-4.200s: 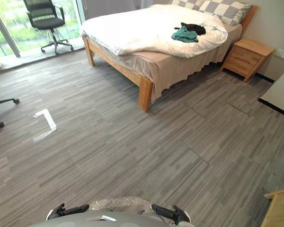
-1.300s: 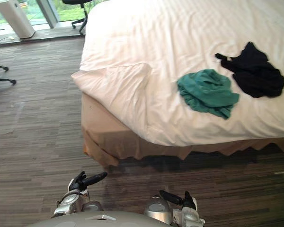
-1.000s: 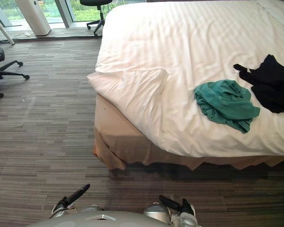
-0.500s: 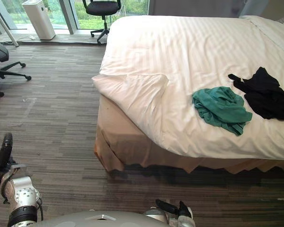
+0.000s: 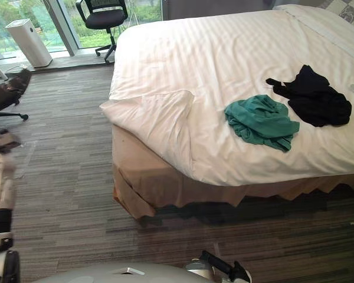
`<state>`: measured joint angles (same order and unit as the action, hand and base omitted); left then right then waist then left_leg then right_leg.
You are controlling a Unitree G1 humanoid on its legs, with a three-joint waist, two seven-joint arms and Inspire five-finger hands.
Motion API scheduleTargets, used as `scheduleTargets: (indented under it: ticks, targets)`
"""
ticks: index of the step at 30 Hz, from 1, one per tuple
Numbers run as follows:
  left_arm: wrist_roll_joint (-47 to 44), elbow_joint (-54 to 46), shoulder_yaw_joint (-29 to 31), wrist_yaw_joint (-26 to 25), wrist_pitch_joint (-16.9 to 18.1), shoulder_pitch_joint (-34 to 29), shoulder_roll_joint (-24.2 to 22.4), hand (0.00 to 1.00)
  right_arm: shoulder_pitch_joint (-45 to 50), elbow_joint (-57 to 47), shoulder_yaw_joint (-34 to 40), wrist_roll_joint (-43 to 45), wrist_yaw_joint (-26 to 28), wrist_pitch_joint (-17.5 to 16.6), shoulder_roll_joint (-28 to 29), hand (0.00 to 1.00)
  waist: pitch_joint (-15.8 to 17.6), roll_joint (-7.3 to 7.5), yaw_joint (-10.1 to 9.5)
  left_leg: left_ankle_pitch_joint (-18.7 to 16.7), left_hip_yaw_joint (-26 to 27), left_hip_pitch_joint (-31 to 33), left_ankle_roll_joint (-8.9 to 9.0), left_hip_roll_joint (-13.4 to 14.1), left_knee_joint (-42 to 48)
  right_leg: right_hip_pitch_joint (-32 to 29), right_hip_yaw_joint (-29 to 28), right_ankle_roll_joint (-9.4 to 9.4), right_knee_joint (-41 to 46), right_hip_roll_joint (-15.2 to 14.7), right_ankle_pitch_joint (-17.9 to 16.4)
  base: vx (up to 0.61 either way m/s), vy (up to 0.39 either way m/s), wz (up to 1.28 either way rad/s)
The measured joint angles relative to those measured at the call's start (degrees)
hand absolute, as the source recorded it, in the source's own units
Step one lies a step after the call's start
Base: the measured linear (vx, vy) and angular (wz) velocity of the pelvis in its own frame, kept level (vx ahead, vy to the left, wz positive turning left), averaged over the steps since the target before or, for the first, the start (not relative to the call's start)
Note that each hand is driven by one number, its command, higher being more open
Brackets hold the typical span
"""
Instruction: Tidy up the quilt and then pick up the clothes from the bed and put them into the laundry hamper
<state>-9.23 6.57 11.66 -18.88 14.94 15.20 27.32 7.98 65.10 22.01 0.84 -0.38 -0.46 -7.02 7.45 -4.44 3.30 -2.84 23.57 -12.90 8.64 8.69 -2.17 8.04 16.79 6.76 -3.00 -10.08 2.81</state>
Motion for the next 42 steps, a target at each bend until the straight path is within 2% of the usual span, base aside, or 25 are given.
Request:
scheduleTargets:
  ticks: [3, 4, 5, 7, 9, 10, 11, 12, 14, 15, 18, 23, 27, 33, 34, 42]
  targets:
    - [5.90, 0.17, -10.70, 2.62, -4.10, 1.52, -1.49, 1.00, -0.45, -0.19, 0.04, 0.02, 0.12, -0.35, 0.53, 1.00, 0.04, 0.11, 1.68, -0.04, 0.93, 0.93, -0.01, -0.11, 0.17, -1.63, -1.27, 0.20, 0.05, -0.08, 0.35, -0.02, 0.002, -0.21]
    - [9.76, 0.35, -15.80, 2.69, -5.81, 4.00, -3.14, 1.00, -0.82, -0.38, 0.55, 0.02, -0.04, -0.52, 0.83, 1.00, 0.05, 0.10, 2.22, -0.17, 1.53, 1.93, -0.02, -0.23, 0.25, -3.10, -1.92, 0.34, 0.33, -0.21, 0.43, -0.03, 0.008, -0.27]
    - [15.26, 1.49, -19.94, 5.01, -6.95, 7.51, -3.40, 1.00, -1.52, -0.62, 1.23, 0.05, 0.00, -0.55, 0.95, 1.00, 0.25, -0.04, 2.75, -0.15, 2.02, 3.10, -0.06, -0.35, 0.41, -4.85, -2.68, 0.46, 0.76, -0.31, 0.63, -0.04, 0.009, -0.30]
    - [19.25, 2.32, -22.39, 7.35, -7.77, 11.85, -3.10, 1.00, -2.13, -1.38, 1.63, 0.04, 0.06, -0.55, 1.08, 1.00, 0.52, -0.35, 4.08, -0.14, 2.99, 4.48, -0.10, -0.39, 0.79, -6.83, -3.78, 0.38, 0.99, -0.30, 1.04, -0.01, -0.002, -0.33]
    - [19.62, 2.68, -22.47, 7.44, -7.25, 18.16, -2.05, 1.00, -2.23, -3.13, 2.02, 0.10, 0.07, -0.55, 1.21, 1.00, 1.99, -1.04, 6.07, -0.19, 4.08, 5.12, -0.17, -0.39, 1.00, -8.68, -5.34, 0.40, 1.42, -0.21, 1.16, 0.00, -0.015, -0.35]
    - [19.71, 3.35, -22.57, 6.49, -6.72, 19.76, -2.32, 1.00, -2.47, -3.33, 2.11, 0.10, -0.02, -0.57, 1.18, 1.00, 2.46, -1.12, 6.48, -0.24, 4.31, 5.60, -0.20, -0.34, 1.05, -9.51, -5.67, 0.39, 1.83, -0.15, 1.16, -0.01, -0.016, -0.21]
    - [22.01, 6.03, -23.77, 4.20, -6.25, 24.19, -3.34, 1.00, -3.48, -3.49, 2.13, 0.07, 0.00, -0.99, 1.06, 1.00, 3.28, -1.86, 6.54, -0.28, 4.85, 6.48, -0.20, -0.34, 1.16, -10.94, -6.34, 0.37, 2.33, -0.12, 1.17, -0.02, -0.014, -0.19]
    - [24.75, 7.99, -25.35, 3.51, -6.93, 27.45, -3.76, 1.00, -4.47, -3.42, 2.11, 0.03, -0.07, -1.08, 1.03, 1.00, 4.02, -1.88, 6.41, -0.29, 5.20, 7.40, -0.21, -0.33, 1.23, -12.38, -6.86, 0.21, 2.72, -0.08, 1.29, -0.06, -0.024, -0.23]
    - [29.48, 11.61, -29.44, 4.26, -8.51, 32.62, -3.59, 1.00, -6.03, -3.53, 1.97, -0.01, -0.21, -1.21, 1.20, 1.00, 5.32, -1.69, 6.65, -0.32, 5.86, 9.63, -0.26, -0.23, 1.93, -14.87, -7.63, 0.01, 2.98, -0.07, 1.70, -0.06, -0.043, -0.18]
    - [32.55, 13.10, -31.12, 4.93, -9.11, 33.94, -3.57, 1.00, -6.96, -3.64, 1.99, 0.04, -0.44, -1.22, 1.28, 1.00, 6.42, -1.78, 7.77, -0.32, 6.15, 10.41, -0.26, -0.23, 2.00, -15.81, -7.91, -0.06, 2.93, -0.04, 1.89, -0.03, -0.059, -0.17]
    - [36.99, 19.08, -32.97, 6.04, -10.41, 36.31, -3.59, 1.00, -8.82, -5.34, 1.84, 0.15, -1.21, -1.58, 2.07, 1.00, 9.64, -2.04, 9.68, -0.43, 8.05, 11.11, -0.23, -0.34, 2.07, -17.79, -9.93, -0.24, 2.92, 0.20, 2.46, -0.02, -0.040, -0.28]
    - [39.38, 24.80, -33.34, 6.63, -13.15, 42.27, -3.32, 1.00, -8.99, -7.55, 1.25, 0.82, -1.52, -2.54, 2.23, 1.00, 12.66, -1.96, 9.57, -0.59, 8.24, 12.59, -0.40, -0.40, 3.33, -19.27, -10.72, -0.22, 2.98, -0.07, 2.70, -0.01, -0.033, -0.09]
    - [41.08, 27.66, -33.03, 6.49, -15.24, 43.75, -2.41, 1.00, -9.34, -7.55, 0.44, 2.50, -2.56, -2.69, 2.20, 1.00, 13.62, -2.00, 9.37, -0.95, 8.24, 13.05, -0.42, -0.17, 4.20, -19.69, -10.92, -0.22, 3.53, -0.12, 2.70, 0.00, -0.035, 0.00]
    - [43.90, 32.29, -32.01, 6.44, -16.58, 46.12, -2.43, 1.00, -11.12, -7.54, -0.10, 2.79, -3.20, -2.78, 2.16, 1.00, 15.92, -1.75, 9.22, -1.86, 7.91, 14.43, -0.77, -0.19, 6.27, -20.10, -10.90, -0.22, 3.98, -1.02, 2.70, -0.02, -0.017, 0.06]
    - [44.23, 33.27, -31.17, 6.16, -16.62, 46.26, -2.83, 0.00, -11.13, -7.54, -0.24, 2.83, -3.46, -2.79, 2.17, 1.00, 16.07, -1.71, 9.11, -1.98, 7.87, 14.56, -0.78, -0.13, 6.58, -20.10, -10.89, -0.22, 4.03, -1.12, 2.70, 0.00, 0.000, 0.00]
    - [48.12, 38.01, -30.99, 5.22, -17.44, 49.20, -4.83, 0.00, -11.15, -7.41, -2.30, 4.60, -4.64, -2.78, 1.34, 1.00, 16.27, -1.52, 8.08, -2.94, 7.22, 16.10, -1.08, 0.15, 10.05, -20.13, -10.59, -0.21, 4.63, -2.07, 2.70, -0.02, -0.029, 0.04]
